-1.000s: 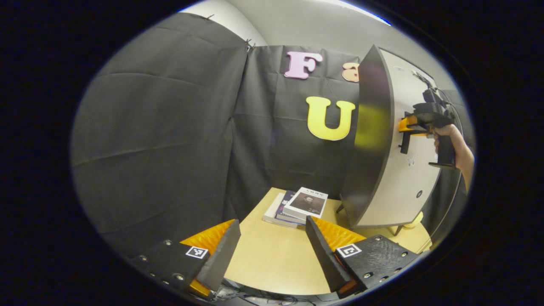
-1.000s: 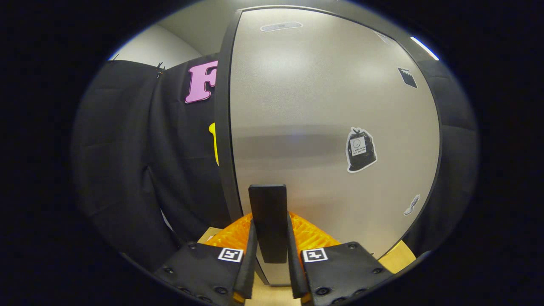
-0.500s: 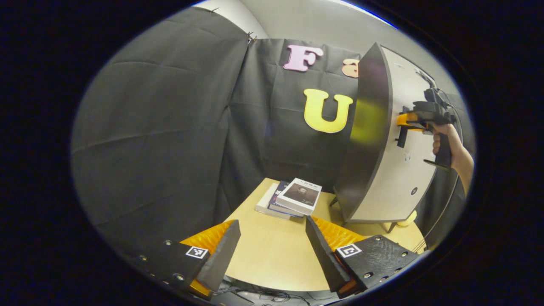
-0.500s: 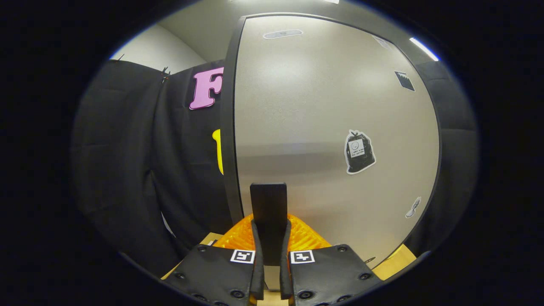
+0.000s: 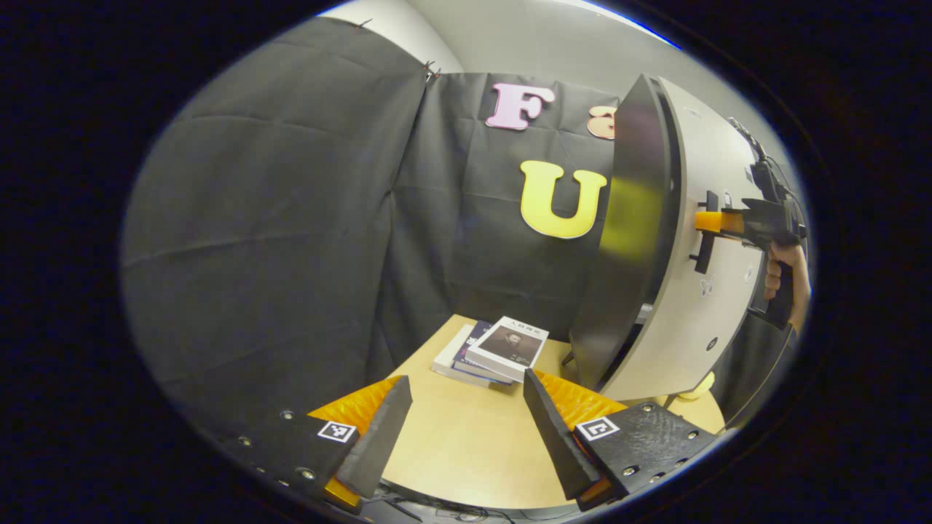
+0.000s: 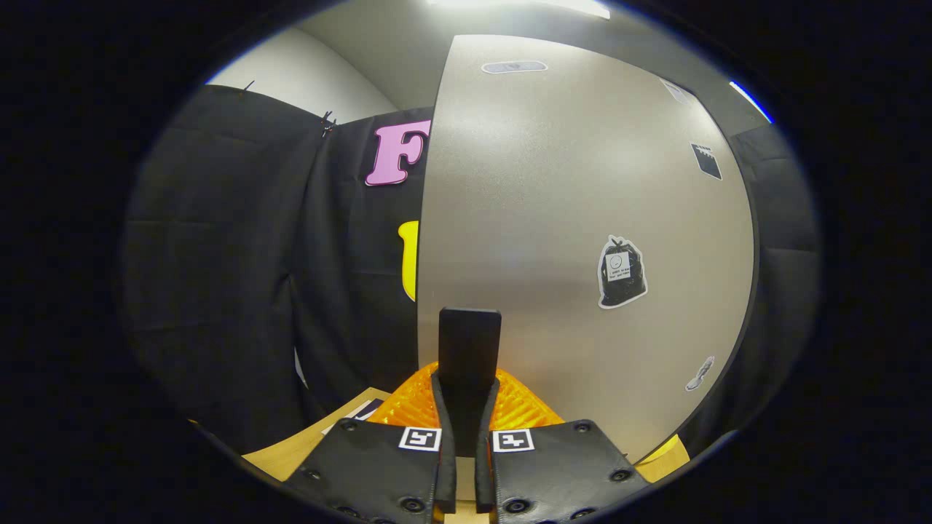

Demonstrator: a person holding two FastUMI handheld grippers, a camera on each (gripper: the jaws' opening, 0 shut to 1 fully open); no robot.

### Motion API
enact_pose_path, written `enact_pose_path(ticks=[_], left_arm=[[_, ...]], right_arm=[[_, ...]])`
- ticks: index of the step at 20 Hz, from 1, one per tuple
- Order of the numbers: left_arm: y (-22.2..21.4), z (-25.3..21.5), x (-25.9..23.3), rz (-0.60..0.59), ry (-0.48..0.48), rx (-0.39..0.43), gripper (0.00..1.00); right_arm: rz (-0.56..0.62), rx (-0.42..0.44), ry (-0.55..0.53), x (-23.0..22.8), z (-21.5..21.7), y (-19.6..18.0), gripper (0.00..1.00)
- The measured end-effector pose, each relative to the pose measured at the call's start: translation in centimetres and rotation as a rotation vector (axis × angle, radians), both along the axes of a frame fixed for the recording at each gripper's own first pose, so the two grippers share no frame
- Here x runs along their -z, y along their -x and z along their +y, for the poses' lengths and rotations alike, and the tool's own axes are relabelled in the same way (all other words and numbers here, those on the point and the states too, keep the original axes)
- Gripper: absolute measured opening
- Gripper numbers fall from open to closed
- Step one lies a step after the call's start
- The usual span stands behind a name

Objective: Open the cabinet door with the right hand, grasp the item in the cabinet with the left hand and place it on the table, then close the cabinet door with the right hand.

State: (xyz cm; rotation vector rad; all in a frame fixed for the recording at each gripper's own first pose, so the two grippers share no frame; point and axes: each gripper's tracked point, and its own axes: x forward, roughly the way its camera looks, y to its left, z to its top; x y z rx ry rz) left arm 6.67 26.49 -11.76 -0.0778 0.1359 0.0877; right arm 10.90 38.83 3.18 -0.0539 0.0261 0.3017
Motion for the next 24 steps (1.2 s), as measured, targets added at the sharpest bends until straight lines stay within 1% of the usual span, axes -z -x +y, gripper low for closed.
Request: enact_pose_path(ticks=[4, 7, 14, 18, 19, 20, 22, 24], left_arm=[[2.1, -2.7, -2.7, -0.043, -0.041, -0.030, 0.94], [4.4, -5.2, -3.5, -0.050, -0.063, -0.034, 0.94], [9.9, -10.4, -4.6, -0.061, -0.124, -0.038, 0.94], [13.5, -12.6, -4.0, -0.051, -0.138, -0.051, 0.94], [14.3, -13.3, -3.3, -0.044, -0.135, -0.055, 0.94], [15.1, -13.9, -2.9, -0.037, -0.129, -0.057, 0.94], [16.8, -15.3, -1.7, -0.019, -0.127, -0.058, 0.94], [18.0, -16.9, -0.9, -0.007, -0.126, -0.050, 0.94]], right_arm=[[0.009, -0.086, -0.006, -0.1, -1.1, 2.8, 0.12], [0.023, -0.144, -0.019, 0.0, -2.0, 4.9, 0.12], [0.043, -0.232, -0.044, -0.5, -5.3, 9.4, 0.12], [0.049, -0.268, -0.054, 0.1, -7.6, 10.1, 0.12], [0.051, -0.276, -0.055, 0.1, -8.3, 10.3, 0.11], [0.050, -0.282, -0.053, 0.3, -9.1, 10.3, 0.12], [0.052, -0.287, -0.058, 0.2, -9.8, 11.3, 0.11], [0.052, -0.289, -0.062, 0.4, -11.6, 12.4, 0.12]])
